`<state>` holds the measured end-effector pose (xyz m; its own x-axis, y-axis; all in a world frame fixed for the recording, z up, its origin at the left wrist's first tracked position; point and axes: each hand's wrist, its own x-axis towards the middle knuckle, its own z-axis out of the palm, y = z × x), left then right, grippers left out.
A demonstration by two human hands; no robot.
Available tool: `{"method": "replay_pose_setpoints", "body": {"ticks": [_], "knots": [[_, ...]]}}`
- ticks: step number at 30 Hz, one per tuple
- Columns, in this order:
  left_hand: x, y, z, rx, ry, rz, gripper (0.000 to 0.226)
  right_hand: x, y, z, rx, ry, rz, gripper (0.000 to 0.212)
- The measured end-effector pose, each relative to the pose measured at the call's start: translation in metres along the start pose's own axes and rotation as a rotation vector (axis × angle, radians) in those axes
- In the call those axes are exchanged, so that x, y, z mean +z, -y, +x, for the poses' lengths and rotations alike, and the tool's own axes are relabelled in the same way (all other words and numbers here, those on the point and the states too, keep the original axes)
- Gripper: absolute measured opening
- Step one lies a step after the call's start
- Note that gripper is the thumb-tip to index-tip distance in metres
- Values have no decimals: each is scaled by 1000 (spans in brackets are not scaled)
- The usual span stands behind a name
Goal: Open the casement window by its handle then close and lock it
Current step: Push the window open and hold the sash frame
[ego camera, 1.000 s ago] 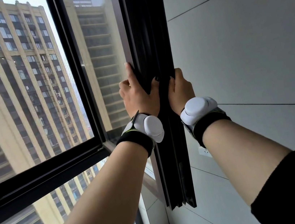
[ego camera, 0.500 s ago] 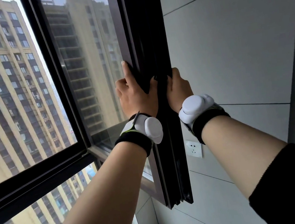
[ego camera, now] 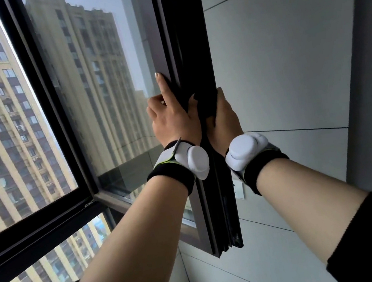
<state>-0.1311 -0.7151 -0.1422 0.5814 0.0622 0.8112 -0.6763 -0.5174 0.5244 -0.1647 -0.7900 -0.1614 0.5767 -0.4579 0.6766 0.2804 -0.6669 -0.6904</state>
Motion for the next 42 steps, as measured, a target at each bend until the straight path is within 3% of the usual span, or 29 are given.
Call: {"method": "replay_pose_setpoints", "body": {"ticks": [5,9,19,25,32,42], "knots": [[14,-1,3,24,32,25,74,2,-3,-1,10,2,27,81],[25,-2,6,56,86,22,75,-1,-14,1,-13,63,-121,68],[52,-9,11,47,130,-24,78,-2,-48,14,-169,87,-342,59],[65,-8,15,61,136,-51,78,2,-73,27,-373,83,-511,57],[80,-6,18,85,134,-60,79,13,-107,49,-365,164,-750,96],[101,0,17,140,100,-64,77,15,-118,58,-360,144,-729,102]]}}
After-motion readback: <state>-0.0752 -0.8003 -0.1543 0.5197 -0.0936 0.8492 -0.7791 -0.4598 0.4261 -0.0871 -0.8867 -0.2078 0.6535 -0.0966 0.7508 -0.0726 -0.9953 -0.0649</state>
